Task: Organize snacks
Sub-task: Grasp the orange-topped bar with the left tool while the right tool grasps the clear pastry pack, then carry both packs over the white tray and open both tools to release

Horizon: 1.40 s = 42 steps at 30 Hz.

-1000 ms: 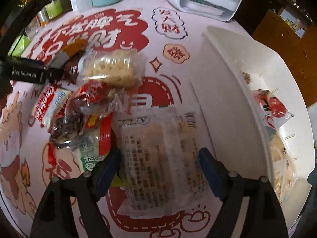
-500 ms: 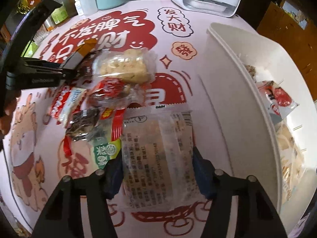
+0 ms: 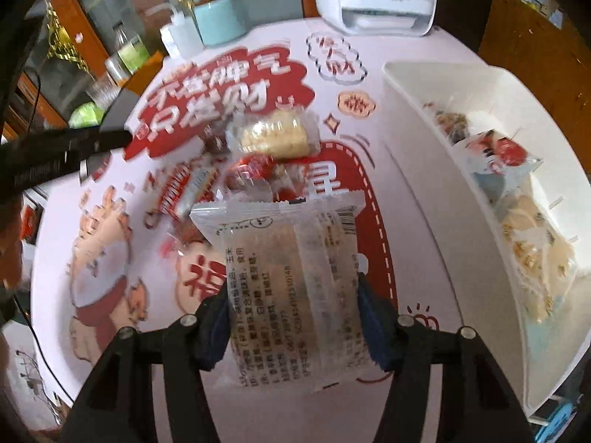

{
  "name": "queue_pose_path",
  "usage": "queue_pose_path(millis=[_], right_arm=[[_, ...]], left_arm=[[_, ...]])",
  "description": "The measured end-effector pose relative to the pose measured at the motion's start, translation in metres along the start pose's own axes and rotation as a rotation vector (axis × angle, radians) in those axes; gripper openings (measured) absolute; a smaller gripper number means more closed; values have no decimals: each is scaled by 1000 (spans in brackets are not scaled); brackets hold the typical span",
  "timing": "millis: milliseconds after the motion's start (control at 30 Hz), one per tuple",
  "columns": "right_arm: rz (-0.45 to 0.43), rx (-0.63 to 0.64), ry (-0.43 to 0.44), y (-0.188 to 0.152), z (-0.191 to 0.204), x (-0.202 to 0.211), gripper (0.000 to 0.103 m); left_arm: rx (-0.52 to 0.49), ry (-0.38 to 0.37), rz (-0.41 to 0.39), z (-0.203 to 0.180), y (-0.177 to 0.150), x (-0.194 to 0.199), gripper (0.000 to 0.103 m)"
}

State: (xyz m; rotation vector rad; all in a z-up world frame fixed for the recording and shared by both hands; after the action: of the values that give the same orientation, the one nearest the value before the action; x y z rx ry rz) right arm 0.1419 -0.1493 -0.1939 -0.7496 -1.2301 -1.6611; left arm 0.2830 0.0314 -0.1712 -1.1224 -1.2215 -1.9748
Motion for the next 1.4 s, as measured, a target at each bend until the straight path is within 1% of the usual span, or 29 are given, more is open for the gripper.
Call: queue_pose_path(millis=[100, 267, 367, 467, 567, 667, 800, 867, 1000, 1233, 1400], right_arm=[[-58, -5, 20, 4, 6, 24, 60], [-157, 6, 43, 9, 17, 69, 60], [-217, 12, 58, 10, 25, 99, 60], [-286, 9, 65, 9, 29, 130, 60], [-347, 6, 54, 9, 27, 154, 60], [-415, -12, 47, 9, 19, 177, 60], [-483, -48, 23, 10, -4, 200, 60], [-508, -58, 5, 9, -14, 207, 60], [-569, -107, -23, 10, -46, 225, 60], [-614, -148, -76, 14, -102, 239, 61], [-606, -176, -100, 17, -141, 236, 62]], left_arm=[[-21, -2, -46, -6, -9, 36, 36], [-35, -40, -95, -19, -16, 82, 36], [-44, -72, -133, -30, -16, 112, 36], [-52, -85, -169, -38, -15, 136, 37], [-51, -104, -212, -48, -12, 163, 37], [-46, -115, -239, -58, -7, 183, 37], [-42, -126, -263, -78, 2, 204, 37], [-48, -118, -281, -93, 9, 214, 37], [-53, -110, -305, -125, 23, 225, 37], [-57, -99, -318, -190, 55, 228, 37], [-79, -68, -315, -231, 70, 220, 37]])
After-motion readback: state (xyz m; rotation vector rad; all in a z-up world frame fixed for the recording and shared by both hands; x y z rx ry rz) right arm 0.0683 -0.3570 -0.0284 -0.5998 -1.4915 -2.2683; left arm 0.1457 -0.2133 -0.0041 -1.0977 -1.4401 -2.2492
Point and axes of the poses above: each gripper's, at about its wrist camera, not at the fingertips, and x roughly against the way its jaws point, z to its left, y to its top, the point moved 4 cm from there along -x, roughly the way its jaws point, and after that the axes turned 13 degrees about y, right-handed, at the moved point
